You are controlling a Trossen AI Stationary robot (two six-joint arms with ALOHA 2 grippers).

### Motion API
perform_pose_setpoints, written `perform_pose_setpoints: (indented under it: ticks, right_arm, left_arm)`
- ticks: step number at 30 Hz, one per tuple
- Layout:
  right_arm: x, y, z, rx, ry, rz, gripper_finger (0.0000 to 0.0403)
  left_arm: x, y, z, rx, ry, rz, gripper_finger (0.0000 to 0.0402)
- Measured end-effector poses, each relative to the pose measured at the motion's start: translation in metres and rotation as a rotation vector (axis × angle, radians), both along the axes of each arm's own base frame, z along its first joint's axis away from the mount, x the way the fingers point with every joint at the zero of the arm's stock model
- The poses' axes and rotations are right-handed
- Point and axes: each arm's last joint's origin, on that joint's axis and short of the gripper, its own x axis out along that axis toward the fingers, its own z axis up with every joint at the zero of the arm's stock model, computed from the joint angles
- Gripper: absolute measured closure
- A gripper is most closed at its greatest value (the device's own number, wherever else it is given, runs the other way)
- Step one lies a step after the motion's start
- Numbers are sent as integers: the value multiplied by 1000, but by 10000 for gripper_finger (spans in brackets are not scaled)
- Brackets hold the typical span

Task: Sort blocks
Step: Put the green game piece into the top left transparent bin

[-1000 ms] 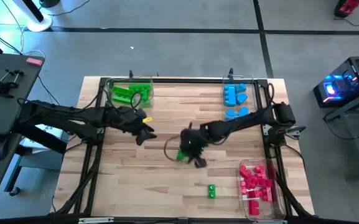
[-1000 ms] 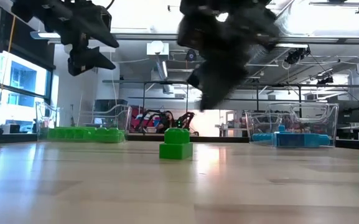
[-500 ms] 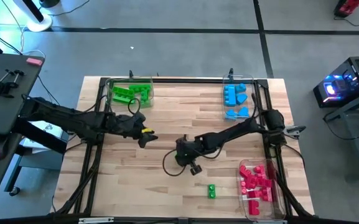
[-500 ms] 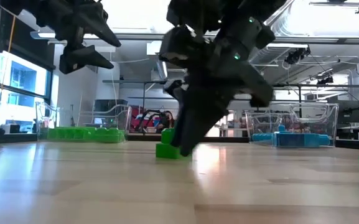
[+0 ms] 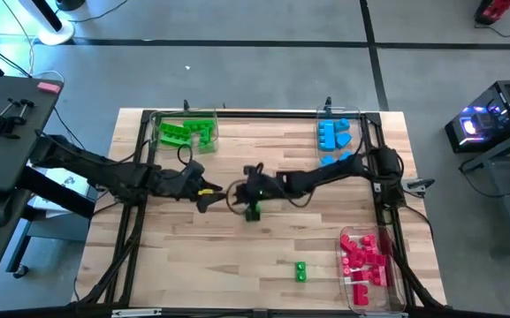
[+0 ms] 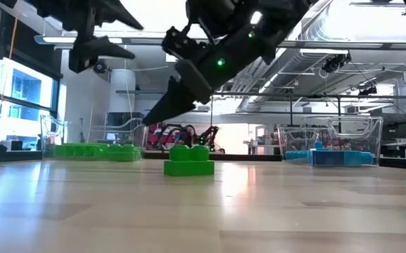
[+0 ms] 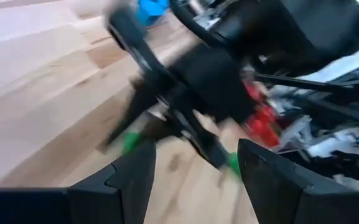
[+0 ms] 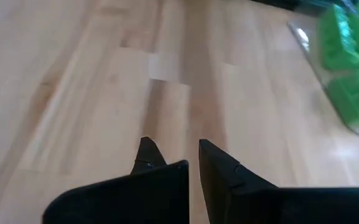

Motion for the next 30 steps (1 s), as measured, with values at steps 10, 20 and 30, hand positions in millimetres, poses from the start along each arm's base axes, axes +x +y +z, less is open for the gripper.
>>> perform_pose_setpoints:
  ticks: [10, 20, 30]
  right_arm:
    - [-52, -64, 54, -67, 254, -69, 403]
    - [-142, -84, 92, 91, 297, -299, 403]
    - [-195, -39, 74, 279, 213, -450, 403]
  left_arm:
    - [0, -21, -3, 65, -9, -48, 190]
    - [66, -14, -60, 132, 258, -149, 190]
    - [135, -8, -74, 261, 541, -101, 190]
